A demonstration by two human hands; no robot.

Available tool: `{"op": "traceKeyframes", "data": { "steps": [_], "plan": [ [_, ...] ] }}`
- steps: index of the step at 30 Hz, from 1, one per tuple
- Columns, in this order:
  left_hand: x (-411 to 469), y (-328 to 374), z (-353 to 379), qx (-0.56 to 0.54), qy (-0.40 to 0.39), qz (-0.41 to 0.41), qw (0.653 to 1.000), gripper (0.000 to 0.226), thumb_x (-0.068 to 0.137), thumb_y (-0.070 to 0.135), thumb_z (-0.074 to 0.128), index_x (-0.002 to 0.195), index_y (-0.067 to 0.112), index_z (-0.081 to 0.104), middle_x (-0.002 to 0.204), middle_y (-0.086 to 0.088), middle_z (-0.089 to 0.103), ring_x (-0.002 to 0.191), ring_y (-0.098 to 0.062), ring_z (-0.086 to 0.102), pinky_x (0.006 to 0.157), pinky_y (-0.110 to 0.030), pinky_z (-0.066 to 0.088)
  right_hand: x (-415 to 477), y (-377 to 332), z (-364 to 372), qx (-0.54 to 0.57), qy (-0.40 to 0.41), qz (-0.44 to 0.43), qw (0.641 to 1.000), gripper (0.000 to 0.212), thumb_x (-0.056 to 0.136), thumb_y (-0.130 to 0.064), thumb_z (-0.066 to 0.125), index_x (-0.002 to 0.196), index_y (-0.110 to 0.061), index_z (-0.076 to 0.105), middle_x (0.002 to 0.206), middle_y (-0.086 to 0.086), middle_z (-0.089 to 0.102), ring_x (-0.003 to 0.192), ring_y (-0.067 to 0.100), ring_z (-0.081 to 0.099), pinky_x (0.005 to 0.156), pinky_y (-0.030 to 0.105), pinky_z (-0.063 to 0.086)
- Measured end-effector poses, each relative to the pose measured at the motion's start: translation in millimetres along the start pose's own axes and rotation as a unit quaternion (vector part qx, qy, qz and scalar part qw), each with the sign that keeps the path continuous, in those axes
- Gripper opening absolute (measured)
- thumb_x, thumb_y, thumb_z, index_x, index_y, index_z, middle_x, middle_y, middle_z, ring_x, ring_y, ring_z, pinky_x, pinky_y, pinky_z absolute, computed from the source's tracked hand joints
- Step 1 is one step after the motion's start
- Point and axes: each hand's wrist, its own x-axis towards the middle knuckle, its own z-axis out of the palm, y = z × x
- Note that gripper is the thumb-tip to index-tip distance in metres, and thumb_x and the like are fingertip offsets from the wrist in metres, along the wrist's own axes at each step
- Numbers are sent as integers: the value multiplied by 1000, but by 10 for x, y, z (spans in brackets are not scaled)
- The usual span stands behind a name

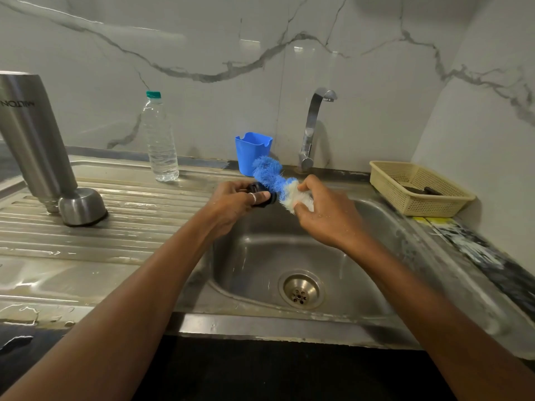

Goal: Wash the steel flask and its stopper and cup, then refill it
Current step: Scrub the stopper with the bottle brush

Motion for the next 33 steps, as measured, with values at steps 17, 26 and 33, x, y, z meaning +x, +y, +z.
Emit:
{"op": "traceKeyframes", "data": {
  "steps": [17,26,33],
  "plan": [
    [-13,66,-89,24,100,35,994,52,87,9,80,135,9,60,122,-2,69,105,-21,72,82,-29,60,-40,45,-228,104,-48,49,992,28,93,-31,62,120,-32,54,98,-2,68,67,17,69,59,30,54],
    [-8,69,-73,48,122,63,989,37,79,11,86,113,6,74,101,-5,79,99,-21,75,94,-32,57,-14,10,-83,153,-17,56,987,25,95,-30,60,119,-31,55,99,-4,67,65,14,69,61,35,59],
    [-4,93,-73,-132,136,42,981,52,92,23,76,138,11,55,126,-5,71,114,-17,70,91,-41,56,-41,-10,-151,292,-60,102,949,23,93,-26,61,115,-32,56,72,1,68,45,7,51,40,18,36]
  ]
}}
